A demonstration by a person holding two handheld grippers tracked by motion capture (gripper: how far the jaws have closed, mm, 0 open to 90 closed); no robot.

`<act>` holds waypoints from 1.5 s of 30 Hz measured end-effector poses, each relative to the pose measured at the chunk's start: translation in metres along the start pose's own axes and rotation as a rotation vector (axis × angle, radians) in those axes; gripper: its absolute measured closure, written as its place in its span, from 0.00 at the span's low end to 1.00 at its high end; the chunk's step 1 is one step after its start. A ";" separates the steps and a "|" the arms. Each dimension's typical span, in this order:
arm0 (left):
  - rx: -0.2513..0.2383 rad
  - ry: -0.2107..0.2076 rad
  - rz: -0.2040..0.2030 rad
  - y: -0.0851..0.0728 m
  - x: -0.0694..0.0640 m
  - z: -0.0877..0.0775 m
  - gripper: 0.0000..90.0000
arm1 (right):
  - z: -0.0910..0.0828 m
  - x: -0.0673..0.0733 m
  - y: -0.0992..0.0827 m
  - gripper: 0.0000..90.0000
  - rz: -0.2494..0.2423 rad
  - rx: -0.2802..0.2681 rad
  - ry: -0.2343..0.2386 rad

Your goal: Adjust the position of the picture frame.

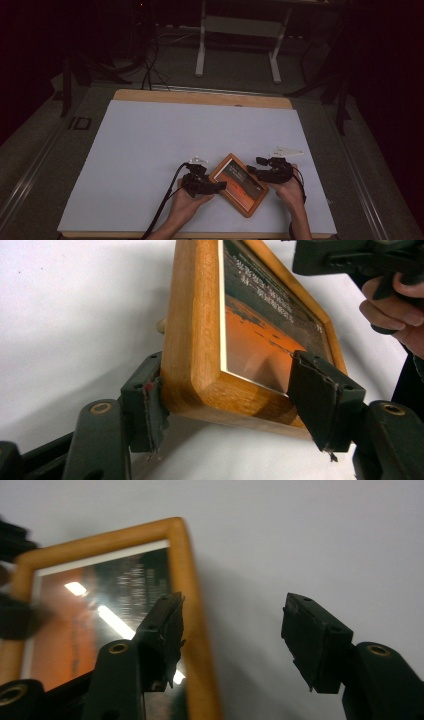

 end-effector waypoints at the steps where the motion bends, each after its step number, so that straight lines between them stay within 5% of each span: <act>1: 0.010 -0.001 -0.002 0.000 0.000 0.000 0.40 | 0.001 0.002 0.000 0.46 -0.003 0.003 0.017; 12: 0.040 -0.058 -0.058 -0.001 0.000 0.003 0.41 | 0.007 0.013 -0.007 0.44 -0.041 0.062 0.082; 15: 0.029 -0.090 -0.105 0.000 0.003 0.000 0.47 | 0.010 0.014 -0.009 0.44 -0.042 0.079 0.092; 21: -0.019 -0.107 -0.090 0.008 -0.001 -0.008 0.55 | 0.009 0.017 -0.008 0.44 -0.034 0.082 0.131; 37: -0.051 -0.188 0.068 0.050 -0.026 -0.035 0.72 | -0.017 0.027 0.007 0.42 -0.012 -0.015 0.303; 45: -0.063 -0.146 0.248 0.064 -0.025 -0.065 0.77 | -0.013 0.047 0.014 0.42 -0.050 -0.029 0.414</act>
Point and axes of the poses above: each handheld gripper's, and its own axes: z roughly forward along the jaws, y roughly out of its top, x roughly to its left, the point moved 8 cm from there along z, roughly forward along the jaws, and after that the axes turned 15 degrees about z, right-handed, at the moved point
